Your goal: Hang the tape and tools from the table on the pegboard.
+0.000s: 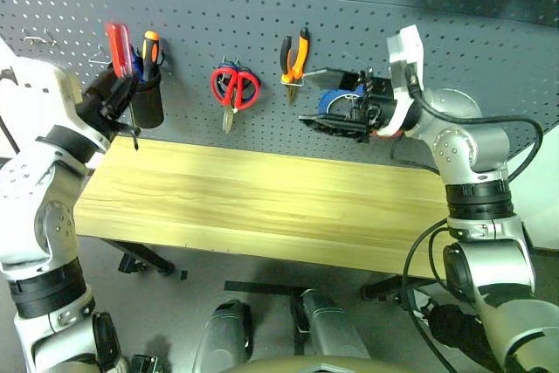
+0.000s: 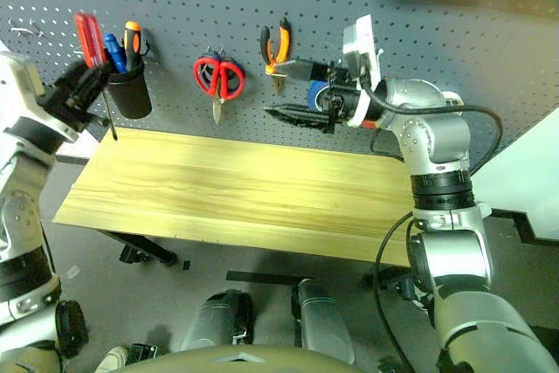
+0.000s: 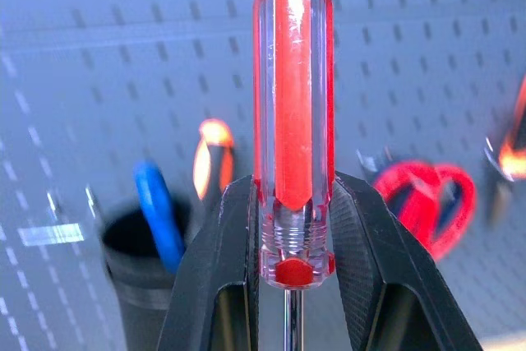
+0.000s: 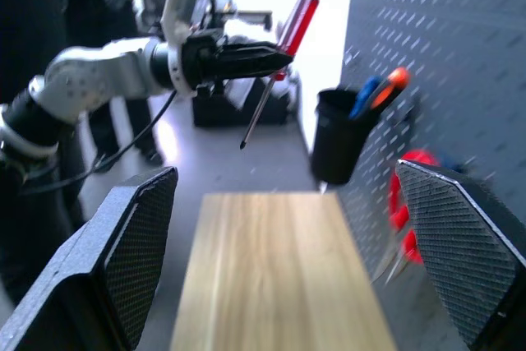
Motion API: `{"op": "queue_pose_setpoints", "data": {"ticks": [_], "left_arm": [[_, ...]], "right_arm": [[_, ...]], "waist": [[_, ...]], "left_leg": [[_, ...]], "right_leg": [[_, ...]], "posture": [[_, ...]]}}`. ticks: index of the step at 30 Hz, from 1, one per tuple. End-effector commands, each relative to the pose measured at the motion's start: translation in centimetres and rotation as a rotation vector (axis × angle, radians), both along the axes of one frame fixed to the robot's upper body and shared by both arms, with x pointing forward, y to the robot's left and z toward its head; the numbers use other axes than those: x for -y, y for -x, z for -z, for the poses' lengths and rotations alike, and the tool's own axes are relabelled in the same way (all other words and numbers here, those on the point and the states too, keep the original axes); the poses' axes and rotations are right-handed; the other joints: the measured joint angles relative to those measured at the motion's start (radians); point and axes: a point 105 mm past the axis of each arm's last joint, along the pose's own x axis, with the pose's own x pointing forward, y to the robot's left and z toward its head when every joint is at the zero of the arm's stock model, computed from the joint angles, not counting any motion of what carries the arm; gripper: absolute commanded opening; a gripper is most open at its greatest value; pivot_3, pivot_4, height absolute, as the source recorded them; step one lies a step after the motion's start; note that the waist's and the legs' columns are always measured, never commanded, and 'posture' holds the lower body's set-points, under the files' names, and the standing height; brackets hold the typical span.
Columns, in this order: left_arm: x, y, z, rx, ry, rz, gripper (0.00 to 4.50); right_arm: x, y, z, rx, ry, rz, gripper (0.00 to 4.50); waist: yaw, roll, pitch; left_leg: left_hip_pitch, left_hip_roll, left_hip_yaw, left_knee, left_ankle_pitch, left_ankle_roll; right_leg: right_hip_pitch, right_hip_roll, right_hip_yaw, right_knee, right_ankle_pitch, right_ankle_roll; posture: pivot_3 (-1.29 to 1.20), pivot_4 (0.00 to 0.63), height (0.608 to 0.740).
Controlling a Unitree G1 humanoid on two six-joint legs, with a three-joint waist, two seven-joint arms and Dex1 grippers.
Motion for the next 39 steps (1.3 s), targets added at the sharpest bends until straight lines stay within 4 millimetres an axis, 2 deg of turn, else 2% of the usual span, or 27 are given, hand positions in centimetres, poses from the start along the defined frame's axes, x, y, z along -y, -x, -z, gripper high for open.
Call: {"op": "queue_pose_setpoints", "data": {"ticks": [1, 5, 15, 21, 24, 28, 33, 37, 39], "left_arm": [[0.4, -0.2, -2.7, 0.112, -0.039, 0.018, 0.85], [0.5, -1.3, -4.4, 0.164, -0.045, 0.025, 0.85], [-0.5, -3.8, -7.6, 0.269, -0.076, -0.003, 0.85], [-2.4, -6.0, -9.0, 0.320, -0.074, -0.084, 0.85], [-3.0, -7.1, -8.3, 0.300, -0.070, -0.108, 0.85], [-3.3, -8.3, -6.0, 0.245, -0.066, -0.118, 0.85], [-3.6, -8.9, -3.5, 0.194, -0.058, -0.127, 0.85], [-3.8, -8.9, -2.4, 0.174, -0.044, -0.124, 0.85], [-3.9, -8.9, -2.0, 0.170, -0.039, -0.123, 1.58]], "right_arm": [[-0.2, -0.4, -1.5, 0.052, -0.044, 0.030, 4.50], [-0.4, -1.2, -1.4, 0.051, -0.048, 0.065, 4.50], [-1.0, -0.8, -1.8, 0.067, -0.068, 0.041, 4.50], [-0.9, -0.8, -1.6, 0.065, -0.065, 0.051, 4.50], [-0.9, -0.7, -1.4, 0.065, -0.056, 0.056, 4.50], [-0.9, -0.5, -0.9, 0.069, -0.034, 0.063, 4.50], [-0.7, -0.4, -0.7, 0.068, -0.024, 0.073, 4.50], [-0.6, -0.3, -0.3, 0.063, -0.015, 0.073, 4.50], [-0.7, -0.3, -0.3, 0.060, -0.014, 0.072, 4.50]], "waist": [[0.002, 0.000, 0.000], [0.003, 0.000, 0.000], [0.002, 0.000, -0.001], [0.003, 0.000, -0.001], [0.002, 0.000, -0.001], [0.002, 0.000, -0.001], [0.002, 0.000, -0.001], [0.000, 0.000, -0.001], [0.000, 0.000, -0.001]], "left_leg": [[0.000, 0.001, 0.000, 0.000, 0.000, 0.000], [-0.001, 0.001, 0.002, 0.000, 0.000, 0.000], [-0.001, 0.000, 0.002, 0.000, 0.000, 0.000], [-0.001, 0.000, 0.003, 0.000, 0.000, 0.000], [-0.001, 0.000, 0.003, 0.000, 0.000, 0.000], [-0.001, 0.000, 0.003, 0.000, 0.000, 0.000], [-0.002, 0.000, 0.003, 0.000, 0.000, 0.000], [-0.002, 0.000, 0.003, 0.000, 0.000, 0.000], [-0.002, 0.000, 0.003, 0.001, 0.000, 0.000]], "right_leg": [[0.000, 0.000, 0.000, 0.000, 0.000, 0.000], [0.000, 0.000, 0.000, 0.000, 0.000, 0.000], [-0.001, 0.000, -0.001, 0.000, 0.000, 0.000], [-0.001, 0.000, -0.001, 0.001, 0.000, 0.000], [-0.001, 0.000, -0.001, 0.001, 0.000, 0.000], [-0.001, 0.000, -0.001, 0.001, 0.000, 0.000], [-0.002, 0.000, -0.001, 0.001, 0.000, 0.000], [-0.002, 0.000, -0.001, 0.002, 0.000, 0.000], [-0.002, 0.000, -0.001, 0.002, 0.000, 0.000]], "posture": [[0.01, 0.081, 0.734], [0.00, 0.080, 0.734], [0.00, 0.080, 0.734], [-0.01, 0.085, 0.734], [-0.01, 0.087, 0.734], [-0.03, 0.092, 0.734], [-0.03, 0.099, 0.734], [-0.02, 0.102, 0.734], [-0.02, 0.102, 0.734]]}}
